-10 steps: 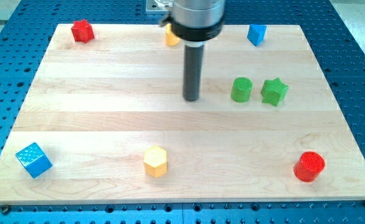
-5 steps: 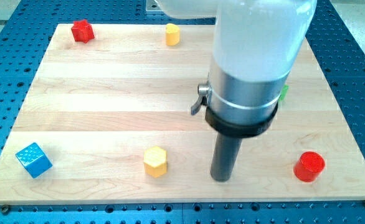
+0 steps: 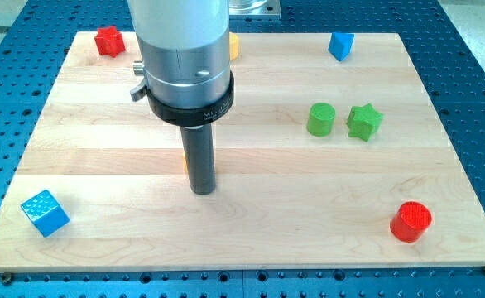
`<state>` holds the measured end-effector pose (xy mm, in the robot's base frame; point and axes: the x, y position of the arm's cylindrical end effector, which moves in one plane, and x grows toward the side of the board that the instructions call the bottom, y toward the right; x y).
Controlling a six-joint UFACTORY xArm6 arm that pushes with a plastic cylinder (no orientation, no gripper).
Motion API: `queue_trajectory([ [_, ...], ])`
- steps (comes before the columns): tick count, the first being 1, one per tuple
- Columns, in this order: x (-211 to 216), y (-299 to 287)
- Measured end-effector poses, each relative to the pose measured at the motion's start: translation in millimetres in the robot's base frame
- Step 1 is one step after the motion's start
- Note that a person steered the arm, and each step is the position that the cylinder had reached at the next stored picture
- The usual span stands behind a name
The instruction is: Align the hexagon horizontally at the left side of the green circle
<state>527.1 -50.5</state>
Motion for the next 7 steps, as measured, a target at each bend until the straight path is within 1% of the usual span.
queue_trajectory([
  [1, 17, -32],
  [2, -37, -13],
  [3, -46, 14],
  [4, -43, -26],
  [5, -63, 2],
  [6, -75, 55],
  [7, -74, 38],
])
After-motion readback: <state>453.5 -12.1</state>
